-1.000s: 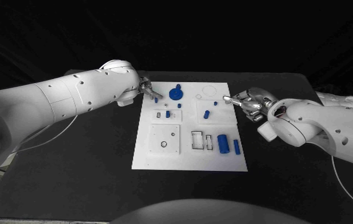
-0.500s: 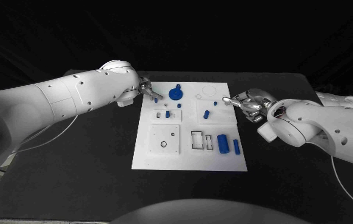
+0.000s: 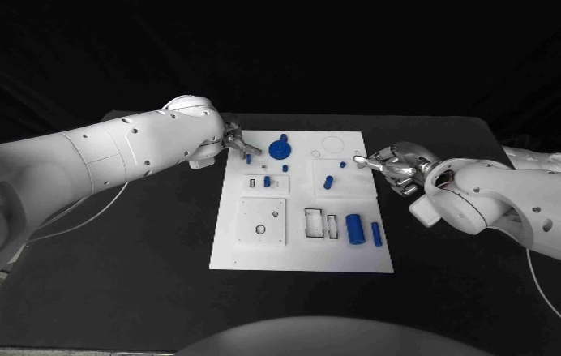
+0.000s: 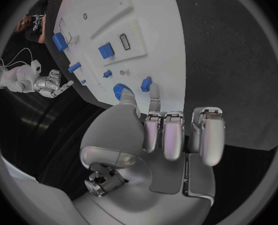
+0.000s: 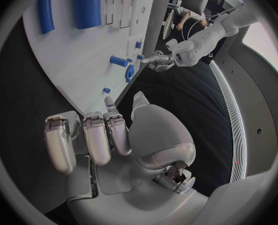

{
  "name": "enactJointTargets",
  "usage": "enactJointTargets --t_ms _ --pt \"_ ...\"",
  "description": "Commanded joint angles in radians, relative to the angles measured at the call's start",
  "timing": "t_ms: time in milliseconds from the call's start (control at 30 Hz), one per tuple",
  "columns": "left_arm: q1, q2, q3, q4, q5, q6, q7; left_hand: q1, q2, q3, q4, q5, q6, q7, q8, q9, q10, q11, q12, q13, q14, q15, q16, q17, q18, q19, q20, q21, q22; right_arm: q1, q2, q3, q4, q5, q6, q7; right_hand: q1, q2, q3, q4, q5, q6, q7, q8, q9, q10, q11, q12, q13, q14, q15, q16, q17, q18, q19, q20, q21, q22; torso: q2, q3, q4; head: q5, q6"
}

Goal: Assemble the parts on the task board

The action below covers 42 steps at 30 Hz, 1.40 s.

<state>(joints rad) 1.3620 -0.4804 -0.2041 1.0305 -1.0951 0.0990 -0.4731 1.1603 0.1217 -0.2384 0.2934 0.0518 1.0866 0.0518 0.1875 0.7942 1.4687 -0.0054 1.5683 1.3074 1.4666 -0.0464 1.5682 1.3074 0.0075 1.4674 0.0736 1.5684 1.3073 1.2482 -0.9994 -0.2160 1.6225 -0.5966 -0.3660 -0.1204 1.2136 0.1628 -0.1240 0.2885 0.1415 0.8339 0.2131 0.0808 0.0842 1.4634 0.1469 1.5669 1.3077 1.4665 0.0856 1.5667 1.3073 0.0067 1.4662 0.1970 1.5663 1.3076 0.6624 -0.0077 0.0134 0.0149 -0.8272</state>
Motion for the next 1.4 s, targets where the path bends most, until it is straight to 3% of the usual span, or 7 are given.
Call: enactJointTargets --t_ms 33,633,900,1067,1400 --pt "-0.001 0.005 0.000 -0.008 0.000 0.021 -0.002 0.003 0.014 -0.001 -0.002 0.001 0.005 -0.005 0.006 0.004 0.102 -0.007 0.002 0.263 0.104 -0.008 0.003 0.263 -0.008 0.103 -0.003 0.002 0.263 -0.001 0.002 0.000 0.001 -0.005 0.018 -0.003 0.000 0.013 -0.006 -0.002 -0.003 -0.006 0.011 0.006 0.001 0.107 0.006 0.004 0.263 0.104 0.007 0.004 0.263 -0.007 0.105 0.004 0.004 0.263 0.000 0.0008 -0.0002 0.001 0.000" --pt "-0.003 0.014 0.000 -0.014 0.001 0.043 0.003 0.051 0.015 -0.007 -0.007 0.010 0.008 -0.012 0.028 0.027 0.102 -0.013 0.002 0.263 0.104 -0.011 0.003 0.263 -0.008 0.103 -0.004 0.002 0.263 -0.001 0.008 0.000 -0.001 -0.006 0.012 0.001 0.000 0.012 -0.007 -0.002 -0.002 -0.006 0.011 0.006 0.001 0.107 0.006 0.004 0.263 0.104 0.007 0.004 0.263 -0.007 0.105 0.004 0.004 0.263 0.000 0.0004 0.0002 -0.002 0.002" --pt "-0.004 0.017 0.000 -0.016 0.001 0.041 0.006 0.142 0.018 -0.001 -0.003 0.181 -0.011 -0.019 0.037 0.045 0.102 -0.019 0.002 0.263 0.104 -0.017 0.003 0.263 -0.008 0.103 -0.008 0.002 0.263 -0.001 0.008 0.000 -0.001 -0.006 0.013 0.000 0.001 0.012 -0.007 -0.003 -0.002 -0.006 0.011 0.006 0.001 0.107 0.006 0.004 0.263 0.104 0.007 0.004 0.263 -0.007 0.105 0.004 0.004 0.263 0.000 0.0000 -0.0001 -0.003 0.002" --pt "-0.004 0.018 0.000 -0.016 0.001 0.041 0.009 0.157 0.013 -0.006 -0.002 0.226 -0.013 -0.020 0.039 0.048 0.102 -0.020 0.002 0.263 0.104 -0.018 0.003 0.263 -0.008 0.103 -0.009 0.002 0.263 -0.001 0.007 0.000 -0.001 -0.007 0.017 -0.002 0.003 0.012 -0.008 -0.004 -0.001 -0.007 0.011 0.006 0.001 0.107 0.006 0.004 0.263 0.104 0.007 0.004 0.263 -0.007 0.105 0.004 0.004 0.263 0.000 0.0006 0.0003 -0.001 0.002" --pt "-0.005 0.019 0.000 -0.018 0.001 0.040 0.011 0.152 0.020 -0.014 0.000 0.284 -0.014 -0.020 0.040 0.049 0.102 -0.021 0.002 0.263 0.104 -0.018 0.003 0.263 -0.008 0.103 -0.009 0.002 0.263 -0.001 0.009 0.000 -0.001 -0.008 0.016 -0.003 0.004 0.011 -0.008 -0.005 -0.001 -0.007 0.011 0.006 0.001 0.107 0.006 0.004 0.263 0.104 0.007 0.004 0.263 -0.007 0.105 0.004 0.004 0.263 0.000 0.0005 0.0009 -0.001 0.004"
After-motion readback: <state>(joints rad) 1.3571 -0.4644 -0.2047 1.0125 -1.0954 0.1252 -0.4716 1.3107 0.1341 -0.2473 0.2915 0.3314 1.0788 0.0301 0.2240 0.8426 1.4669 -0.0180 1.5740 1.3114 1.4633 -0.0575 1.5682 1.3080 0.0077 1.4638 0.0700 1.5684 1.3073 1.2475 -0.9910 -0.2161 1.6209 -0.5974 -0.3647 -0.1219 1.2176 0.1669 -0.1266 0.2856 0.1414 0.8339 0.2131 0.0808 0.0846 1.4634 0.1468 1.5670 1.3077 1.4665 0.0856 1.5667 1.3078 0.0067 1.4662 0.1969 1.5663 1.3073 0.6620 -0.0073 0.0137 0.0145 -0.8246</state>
